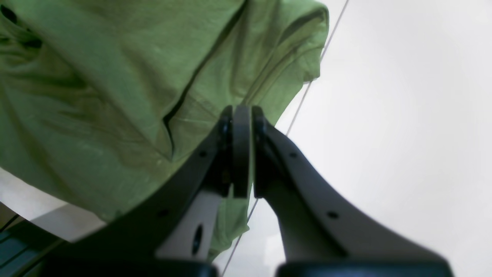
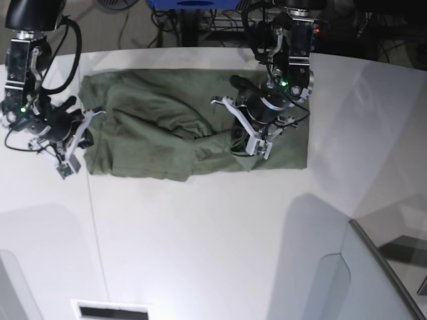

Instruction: Layout the t-shirt on the table in an organized manner, then fold the t-shirt properly

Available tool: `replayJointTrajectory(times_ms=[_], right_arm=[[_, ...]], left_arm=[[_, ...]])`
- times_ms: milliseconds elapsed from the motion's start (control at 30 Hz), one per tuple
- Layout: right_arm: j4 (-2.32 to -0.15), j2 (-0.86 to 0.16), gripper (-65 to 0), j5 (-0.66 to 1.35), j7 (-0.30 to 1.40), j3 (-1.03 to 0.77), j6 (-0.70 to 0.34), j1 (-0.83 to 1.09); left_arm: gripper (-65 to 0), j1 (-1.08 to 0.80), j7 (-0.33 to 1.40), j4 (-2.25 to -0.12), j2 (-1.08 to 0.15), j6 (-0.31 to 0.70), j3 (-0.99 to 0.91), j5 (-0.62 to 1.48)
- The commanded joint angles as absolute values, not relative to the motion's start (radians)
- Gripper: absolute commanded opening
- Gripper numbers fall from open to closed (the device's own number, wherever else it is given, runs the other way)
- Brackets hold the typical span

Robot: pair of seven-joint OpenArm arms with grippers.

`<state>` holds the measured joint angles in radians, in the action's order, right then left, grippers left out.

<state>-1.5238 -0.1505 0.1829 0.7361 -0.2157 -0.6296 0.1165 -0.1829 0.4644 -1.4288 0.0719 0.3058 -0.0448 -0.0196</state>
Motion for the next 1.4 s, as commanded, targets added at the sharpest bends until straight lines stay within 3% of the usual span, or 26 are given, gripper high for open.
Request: replayJointTrajectory(times_ms=[0, 333, 367, 500, 633, 900, 1167, 1300, 1367], right_arm=[[-1.543, -0.160, -64.2, 0.197, 0.719, -0.219, -0.634, 0.104], [-1.543, -0.160, -63.8, 0.197, 0.719, -0.219, -0.634, 0.102], [-1.543, -0.160, -63.8, 0.197, 0.719, -0.219, -0.634, 0.102], [-1.543, -0.160, -63.8, 0.197, 0.719, -0.219, -0.634, 0.102], [-1.543, -0.160, -63.8, 0.197, 0.719, -0.219, -0.634, 0.102], [-1.538, -0.160, -63.8, 0.197, 0.719, -0.219, -0.634, 0.088], [-1.546, -0.159, -63.8, 0.199, 0.720, -0.213, -0.634, 0.088], [-1.593, -0.127, -63.6, 0.199, 0.742, -0.194, -0.634, 0.094], [-1.639, -0.101, -63.5, 0.199, 0.783, -0.157, -0.636, 0.096]], left_arm=[[-65.0, -0.166, 0.446, -1.446, 0.076, 0.308, -0.044, -0.012], [-65.0, -0.140, 0.504, -1.448, 0.073, 0.308, 0.024, -0.018], [-62.0, -0.137, 0.510, -1.448, 0.073, 0.308, 0.024, -0.018], [-39.0, -0.134, 0.518, -1.463, 0.073, 0.308, 0.024, -0.018], [-28.6, -0.143, 0.535, -1.488, 0.076, 0.308, 0.025, -0.016], [-29.0, -0.150, 0.565, -1.512, 0.090, 0.308, 0.148, -0.005], [-29.0, -0.168, 0.684, -1.748, 0.047, 0.308, 0.153, 0.064], [-29.5, -0.228, 0.691, -1.824, 0.001, 0.308, 0.042, 0.030], [-35.4, -0.259, 0.690, -1.824, -0.016, 0.308, -0.073, 0.018]])
